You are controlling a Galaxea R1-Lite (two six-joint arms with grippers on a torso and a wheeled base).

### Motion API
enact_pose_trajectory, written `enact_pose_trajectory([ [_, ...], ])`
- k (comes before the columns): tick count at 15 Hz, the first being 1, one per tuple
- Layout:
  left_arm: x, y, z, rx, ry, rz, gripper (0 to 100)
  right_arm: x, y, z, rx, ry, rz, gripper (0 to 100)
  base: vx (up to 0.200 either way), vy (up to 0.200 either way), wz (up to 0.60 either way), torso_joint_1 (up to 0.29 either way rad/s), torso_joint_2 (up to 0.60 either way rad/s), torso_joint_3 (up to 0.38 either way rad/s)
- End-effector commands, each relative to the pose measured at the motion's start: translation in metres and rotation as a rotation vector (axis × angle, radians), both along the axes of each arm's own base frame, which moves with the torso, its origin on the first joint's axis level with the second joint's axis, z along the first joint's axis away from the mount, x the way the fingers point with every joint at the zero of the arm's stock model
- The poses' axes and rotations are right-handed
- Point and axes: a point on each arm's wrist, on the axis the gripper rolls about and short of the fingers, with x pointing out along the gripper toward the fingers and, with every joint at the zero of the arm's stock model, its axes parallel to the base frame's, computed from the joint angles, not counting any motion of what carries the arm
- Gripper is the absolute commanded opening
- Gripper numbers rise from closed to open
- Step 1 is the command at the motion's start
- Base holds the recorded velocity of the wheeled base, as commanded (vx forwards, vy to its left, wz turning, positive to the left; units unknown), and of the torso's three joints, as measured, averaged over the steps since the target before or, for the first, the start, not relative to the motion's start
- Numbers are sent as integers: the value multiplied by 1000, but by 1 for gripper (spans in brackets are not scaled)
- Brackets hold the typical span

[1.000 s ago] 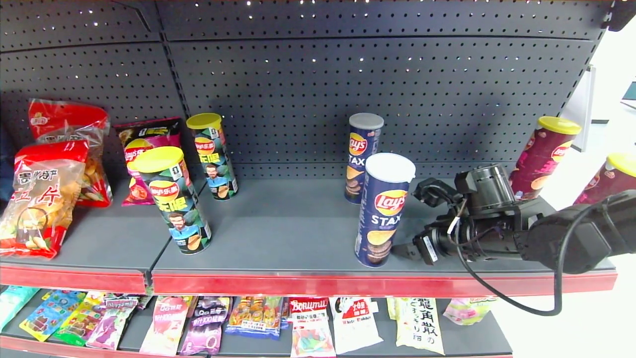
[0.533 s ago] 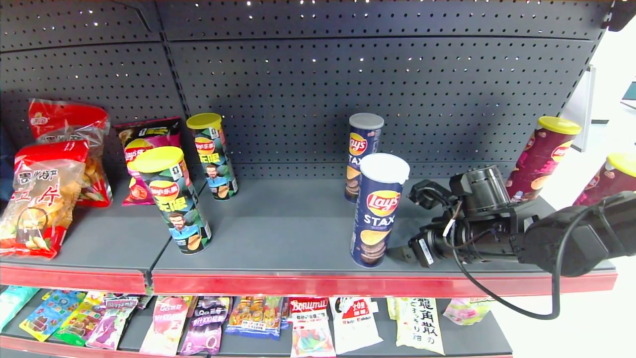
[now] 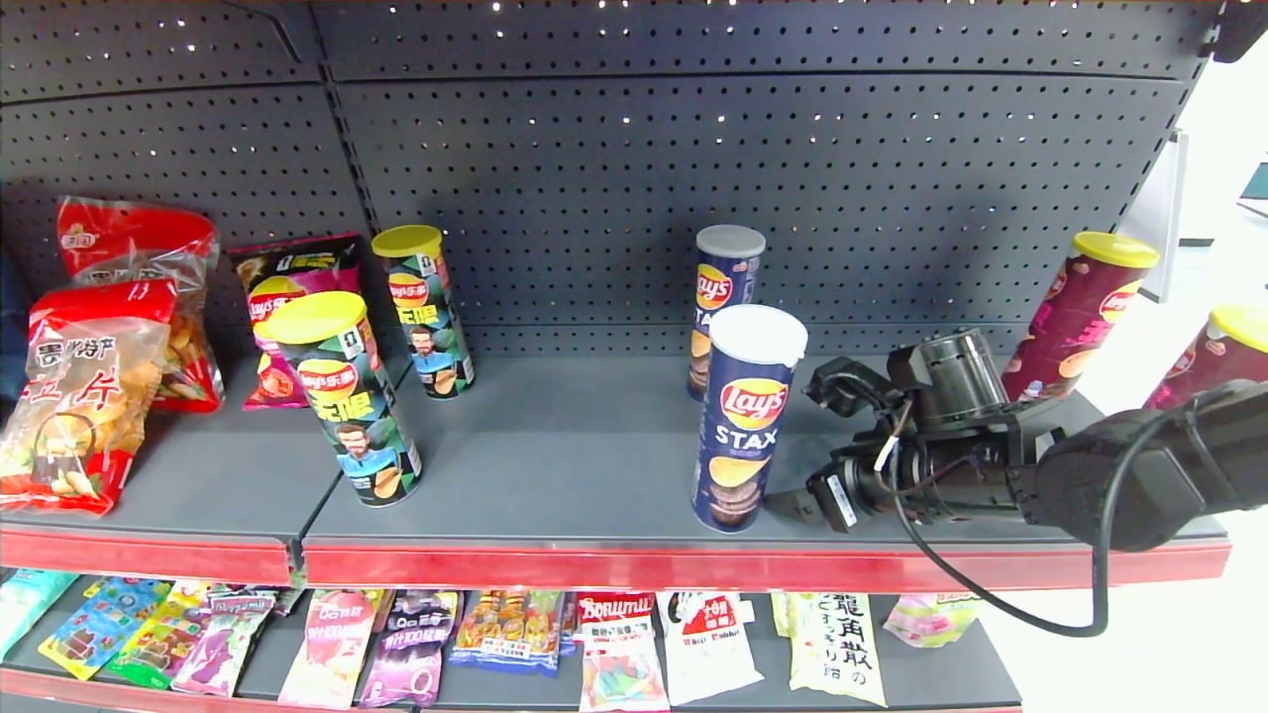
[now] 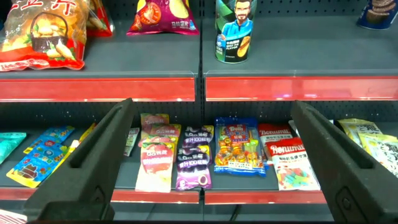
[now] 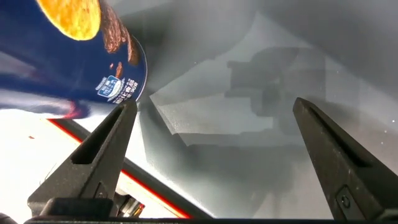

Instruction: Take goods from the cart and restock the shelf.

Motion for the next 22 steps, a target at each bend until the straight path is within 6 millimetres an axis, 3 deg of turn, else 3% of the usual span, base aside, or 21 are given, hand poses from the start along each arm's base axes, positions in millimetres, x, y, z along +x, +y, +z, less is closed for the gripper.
enact_pose_trajectory([
  [1,0,0,0,0,-1,0,100,2,-1,-2,-6,1,-11,100,0,0,0,0,0,0],
  [22,0,0,0,0,-1,0,100,8,11,0,6,-13,15,100,0,0,0,0,0,0],
])
